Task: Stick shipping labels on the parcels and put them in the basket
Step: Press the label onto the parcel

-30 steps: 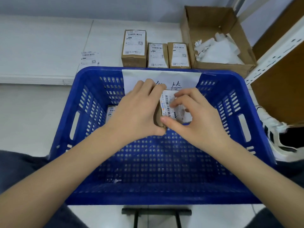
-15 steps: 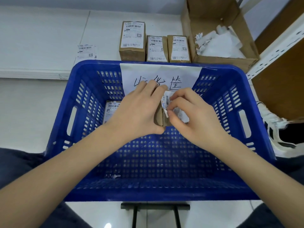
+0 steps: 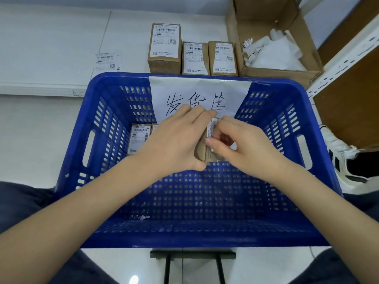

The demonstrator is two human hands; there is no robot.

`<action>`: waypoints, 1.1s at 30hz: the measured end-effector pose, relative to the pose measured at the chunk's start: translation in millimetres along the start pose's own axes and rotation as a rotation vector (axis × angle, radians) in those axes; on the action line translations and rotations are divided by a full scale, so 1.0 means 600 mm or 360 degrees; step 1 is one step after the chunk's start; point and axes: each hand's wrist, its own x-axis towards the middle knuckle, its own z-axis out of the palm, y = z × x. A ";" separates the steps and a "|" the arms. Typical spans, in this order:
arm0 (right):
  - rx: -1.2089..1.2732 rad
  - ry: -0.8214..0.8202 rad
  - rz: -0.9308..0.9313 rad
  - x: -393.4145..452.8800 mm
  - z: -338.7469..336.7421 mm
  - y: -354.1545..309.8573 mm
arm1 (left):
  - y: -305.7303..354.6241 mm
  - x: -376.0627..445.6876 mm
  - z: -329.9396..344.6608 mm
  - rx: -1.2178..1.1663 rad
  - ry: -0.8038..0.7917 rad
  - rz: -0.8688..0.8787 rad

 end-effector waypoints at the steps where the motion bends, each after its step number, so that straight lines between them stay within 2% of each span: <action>1: 0.0001 -0.0020 -0.0011 0.001 -0.003 0.001 | 0.000 0.001 -0.001 -0.0017 -0.0003 -0.0004; 8: -0.0101 -0.0025 -0.0124 -0.001 -0.012 -0.001 | -0.001 0.004 0.000 -0.0087 0.0011 -0.0057; 16: -0.0035 -0.0025 0.0136 -0.005 -0.031 0.000 | 0.002 0.006 -0.016 -0.0252 -0.0024 -0.0203; 22: 0.0151 -0.0098 0.0247 -0.003 -0.028 -0.015 | 0.004 -0.001 -0.008 -0.0181 0.0027 -0.0118; 28: -0.0247 0.0031 0.0215 -0.004 -0.007 -0.014 | 0.016 -0.006 0.003 -0.0064 -0.0021 -0.0045; 33: 0.0204 -0.0021 0.0315 -0.003 -0.013 -0.008 | 0.008 -0.005 0.000 -0.0113 0.0018 -0.0062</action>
